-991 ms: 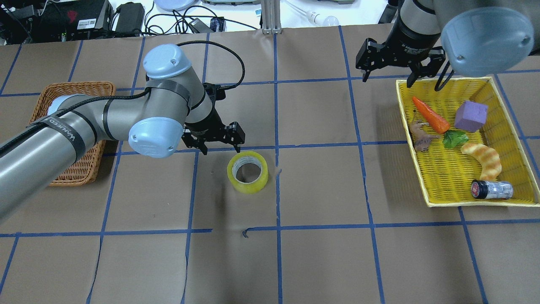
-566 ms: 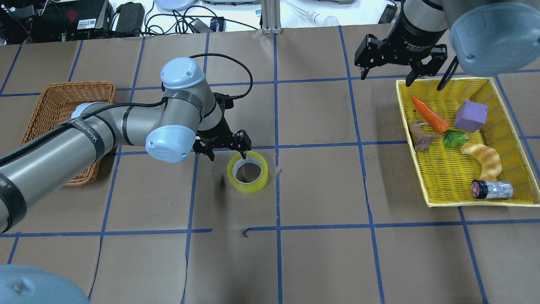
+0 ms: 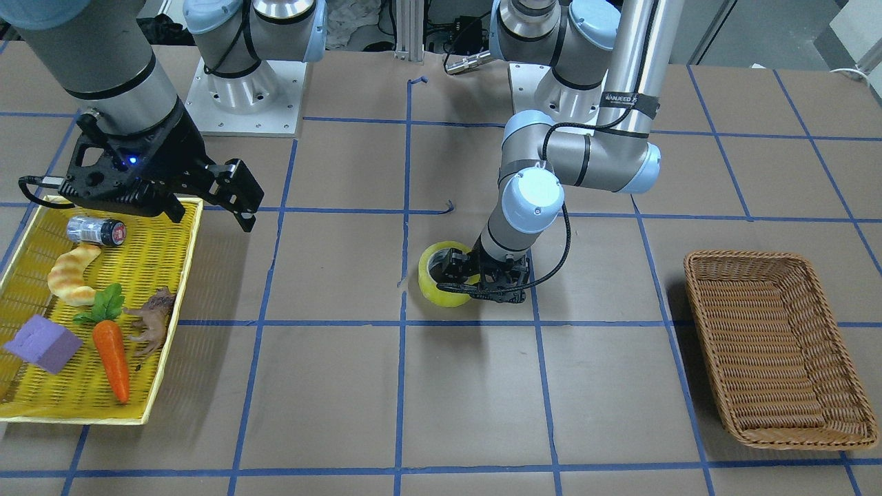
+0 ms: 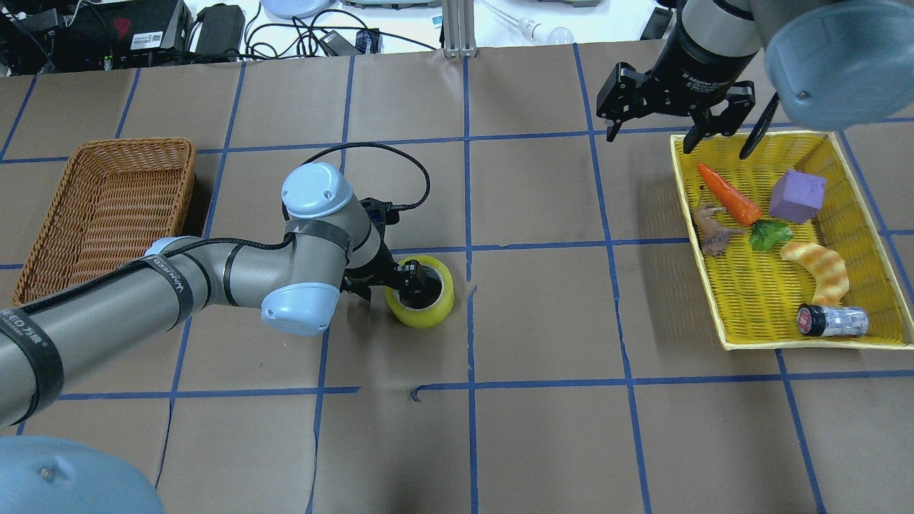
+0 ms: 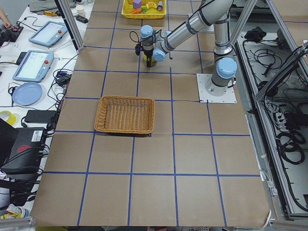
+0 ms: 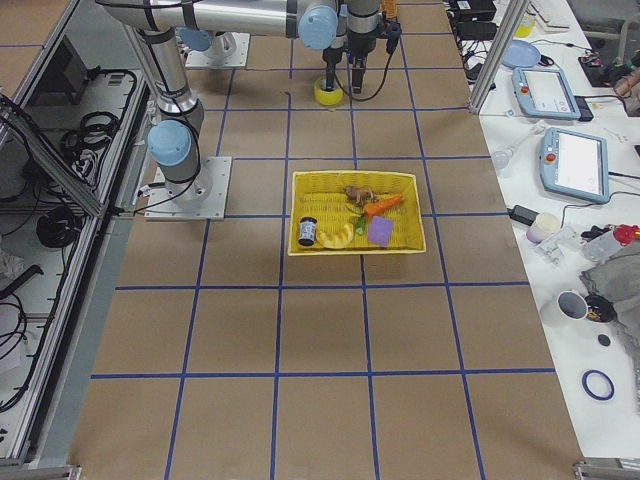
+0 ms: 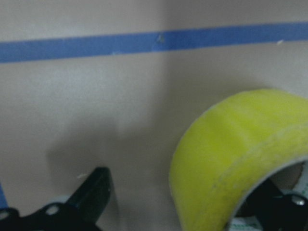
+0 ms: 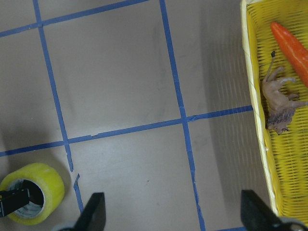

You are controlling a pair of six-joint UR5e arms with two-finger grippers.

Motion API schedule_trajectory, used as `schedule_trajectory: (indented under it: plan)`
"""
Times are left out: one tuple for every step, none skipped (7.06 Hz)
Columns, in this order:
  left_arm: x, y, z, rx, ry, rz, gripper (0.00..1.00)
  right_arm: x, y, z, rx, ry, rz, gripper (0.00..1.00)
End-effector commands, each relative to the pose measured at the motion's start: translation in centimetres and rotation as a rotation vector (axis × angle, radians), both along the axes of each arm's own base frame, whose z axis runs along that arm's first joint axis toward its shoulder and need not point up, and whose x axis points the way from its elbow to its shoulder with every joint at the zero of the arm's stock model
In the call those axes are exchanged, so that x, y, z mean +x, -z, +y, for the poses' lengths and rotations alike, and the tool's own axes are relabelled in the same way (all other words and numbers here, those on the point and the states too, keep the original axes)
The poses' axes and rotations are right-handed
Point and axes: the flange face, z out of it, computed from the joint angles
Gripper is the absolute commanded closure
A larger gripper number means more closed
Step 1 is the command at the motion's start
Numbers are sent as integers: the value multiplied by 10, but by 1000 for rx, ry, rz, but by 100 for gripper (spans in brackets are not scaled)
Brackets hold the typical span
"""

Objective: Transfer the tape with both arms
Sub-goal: 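Lift the tape roll with the left gripper and carry it to the wicker basket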

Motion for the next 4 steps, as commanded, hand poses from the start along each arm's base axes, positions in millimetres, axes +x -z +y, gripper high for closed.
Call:
schedule_trajectory:
  plan:
    - [-3, -29, -17, -32, 22, 4, 99, 0, -1, 0, -2, 0, 1, 0]
    - [-4, -38, -20, -16, 32, 0, 100, 0, -1, 0, -2, 0, 1, 0]
    - [-2, -41, -19, -10, 35, -14, 100, 0, 1, 1, 0, 0, 1, 0]
    - [-2, -43, -18, -15, 37, -15, 100, 0, -1, 0, -9, 0, 1, 0]
